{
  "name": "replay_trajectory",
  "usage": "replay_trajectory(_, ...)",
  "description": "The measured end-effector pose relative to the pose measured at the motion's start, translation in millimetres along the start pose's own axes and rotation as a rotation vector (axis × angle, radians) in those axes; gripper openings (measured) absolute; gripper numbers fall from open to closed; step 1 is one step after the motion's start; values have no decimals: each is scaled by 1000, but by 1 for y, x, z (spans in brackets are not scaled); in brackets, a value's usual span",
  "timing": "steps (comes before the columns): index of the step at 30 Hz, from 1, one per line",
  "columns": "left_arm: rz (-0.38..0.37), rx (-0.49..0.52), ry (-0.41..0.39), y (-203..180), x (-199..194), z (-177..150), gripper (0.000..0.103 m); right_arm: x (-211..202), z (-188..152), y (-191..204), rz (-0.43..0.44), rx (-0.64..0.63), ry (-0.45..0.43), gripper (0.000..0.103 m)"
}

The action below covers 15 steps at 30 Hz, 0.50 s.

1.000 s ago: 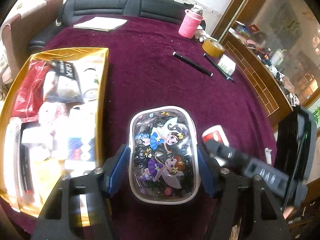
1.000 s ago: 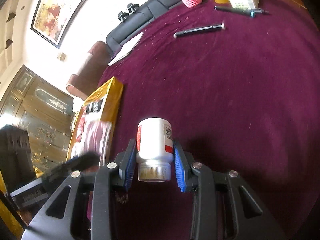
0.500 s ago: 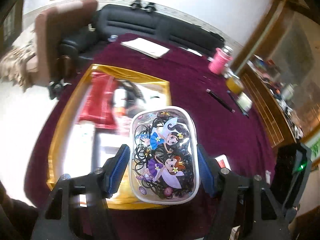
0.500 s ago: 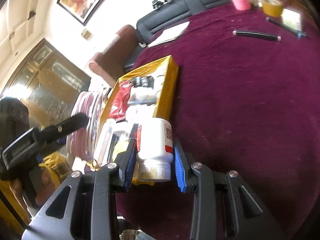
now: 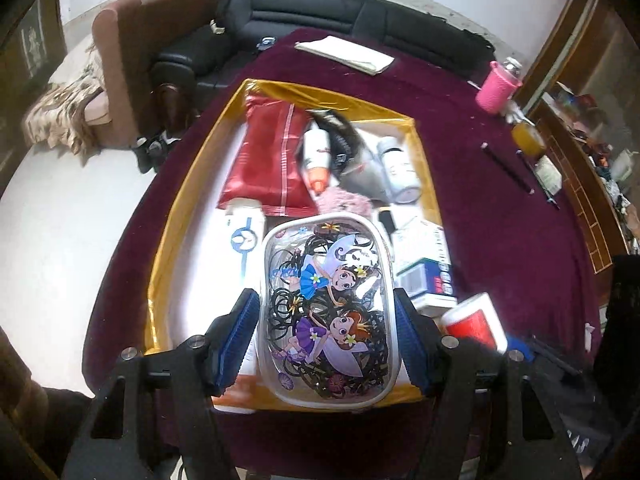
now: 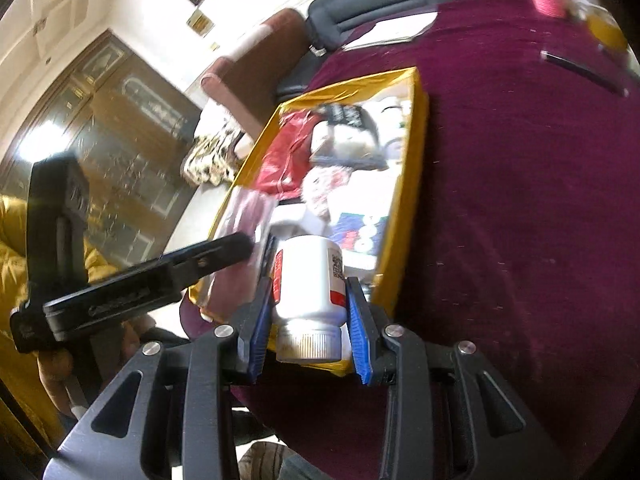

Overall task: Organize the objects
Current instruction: 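Carry the cartoon pouch and pill bottle over the tray with both tools, then open both tools to drop the pouch and pill bottle into the tray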

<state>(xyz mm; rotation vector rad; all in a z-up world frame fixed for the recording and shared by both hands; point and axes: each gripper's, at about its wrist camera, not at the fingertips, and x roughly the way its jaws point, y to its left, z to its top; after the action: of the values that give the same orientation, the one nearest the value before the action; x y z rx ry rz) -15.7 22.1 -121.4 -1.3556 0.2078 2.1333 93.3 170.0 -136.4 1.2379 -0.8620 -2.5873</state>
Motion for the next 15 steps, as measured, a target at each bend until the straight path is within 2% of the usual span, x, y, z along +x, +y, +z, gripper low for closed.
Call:
replay_trajectory(4,37,-1,17,8,9,4,61,19,-3,12,-25,-53,32,32)
replay_trajectory(9,59,-11,34,13,24,9,61,36,-3,16,-113,-92,52,32)
replay_trajectory(13,52,-31,33,13,25,14,65,43,-4,13,-119,-80,56,33)
replay_trajectory(15,42,-50,19,13,24,15,66,42,-5,8,-86,-50,46,33)
